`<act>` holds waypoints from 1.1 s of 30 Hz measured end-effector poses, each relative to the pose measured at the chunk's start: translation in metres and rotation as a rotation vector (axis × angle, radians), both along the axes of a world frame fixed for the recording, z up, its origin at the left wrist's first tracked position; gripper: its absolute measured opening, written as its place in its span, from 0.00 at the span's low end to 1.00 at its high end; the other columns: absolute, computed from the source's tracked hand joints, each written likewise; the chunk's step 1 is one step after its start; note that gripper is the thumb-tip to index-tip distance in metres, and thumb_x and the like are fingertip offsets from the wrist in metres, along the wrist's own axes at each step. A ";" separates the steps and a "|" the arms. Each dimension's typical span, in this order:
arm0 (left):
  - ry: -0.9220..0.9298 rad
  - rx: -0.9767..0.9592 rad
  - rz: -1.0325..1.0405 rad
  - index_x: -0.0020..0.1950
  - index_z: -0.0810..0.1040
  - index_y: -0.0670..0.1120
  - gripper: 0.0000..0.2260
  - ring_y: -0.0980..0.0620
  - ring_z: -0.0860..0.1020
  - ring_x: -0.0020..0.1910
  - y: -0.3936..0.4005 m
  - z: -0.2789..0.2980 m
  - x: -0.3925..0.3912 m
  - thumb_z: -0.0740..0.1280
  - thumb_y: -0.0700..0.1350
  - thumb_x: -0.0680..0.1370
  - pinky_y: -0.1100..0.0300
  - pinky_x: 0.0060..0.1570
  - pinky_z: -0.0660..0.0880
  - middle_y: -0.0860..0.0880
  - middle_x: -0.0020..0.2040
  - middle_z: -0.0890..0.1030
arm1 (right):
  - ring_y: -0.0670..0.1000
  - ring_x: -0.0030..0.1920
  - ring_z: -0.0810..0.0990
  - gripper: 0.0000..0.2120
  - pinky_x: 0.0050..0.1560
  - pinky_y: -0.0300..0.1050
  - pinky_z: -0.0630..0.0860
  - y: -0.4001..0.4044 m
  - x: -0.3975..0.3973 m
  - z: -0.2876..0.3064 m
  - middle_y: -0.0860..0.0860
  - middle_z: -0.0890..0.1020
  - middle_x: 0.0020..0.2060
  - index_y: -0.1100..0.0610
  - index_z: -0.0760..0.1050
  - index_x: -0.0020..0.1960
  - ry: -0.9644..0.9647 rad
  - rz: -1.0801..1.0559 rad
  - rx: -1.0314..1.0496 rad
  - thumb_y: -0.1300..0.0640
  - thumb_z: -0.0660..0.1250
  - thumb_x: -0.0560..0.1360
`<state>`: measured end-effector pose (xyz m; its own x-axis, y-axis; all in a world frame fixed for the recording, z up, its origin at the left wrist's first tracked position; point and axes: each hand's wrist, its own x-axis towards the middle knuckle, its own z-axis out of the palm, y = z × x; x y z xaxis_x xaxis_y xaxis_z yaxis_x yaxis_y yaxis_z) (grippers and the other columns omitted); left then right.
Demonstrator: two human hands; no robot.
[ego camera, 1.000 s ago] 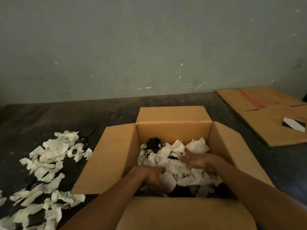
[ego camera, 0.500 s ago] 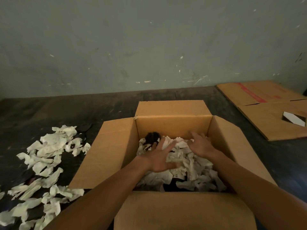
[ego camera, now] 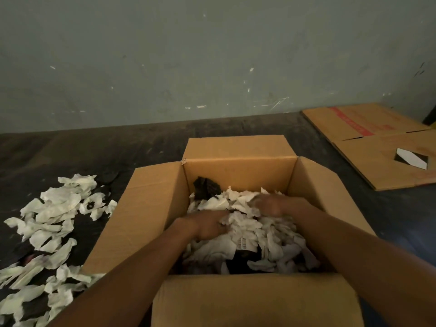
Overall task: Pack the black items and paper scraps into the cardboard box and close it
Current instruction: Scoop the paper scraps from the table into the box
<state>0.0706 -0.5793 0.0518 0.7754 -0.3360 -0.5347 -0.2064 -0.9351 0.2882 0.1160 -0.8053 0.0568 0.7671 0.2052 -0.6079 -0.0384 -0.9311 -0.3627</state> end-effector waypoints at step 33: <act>0.097 0.046 -0.087 0.71 0.30 0.70 0.49 0.38 0.57 0.77 -0.012 0.000 -0.043 0.71 0.52 0.76 0.47 0.68 0.69 0.44 0.77 0.30 | 0.56 0.59 0.77 0.35 0.53 0.46 0.75 0.000 -0.090 0.012 0.56 0.73 0.64 0.58 0.51 0.75 -0.048 0.248 -0.196 0.56 0.67 0.76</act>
<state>0.0273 -0.5912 0.0514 0.6882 -0.3732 -0.6221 -0.2609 -0.9275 0.2679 0.0261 -0.8058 0.0684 0.7369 0.2718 -0.6189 0.2109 -0.9623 -0.1715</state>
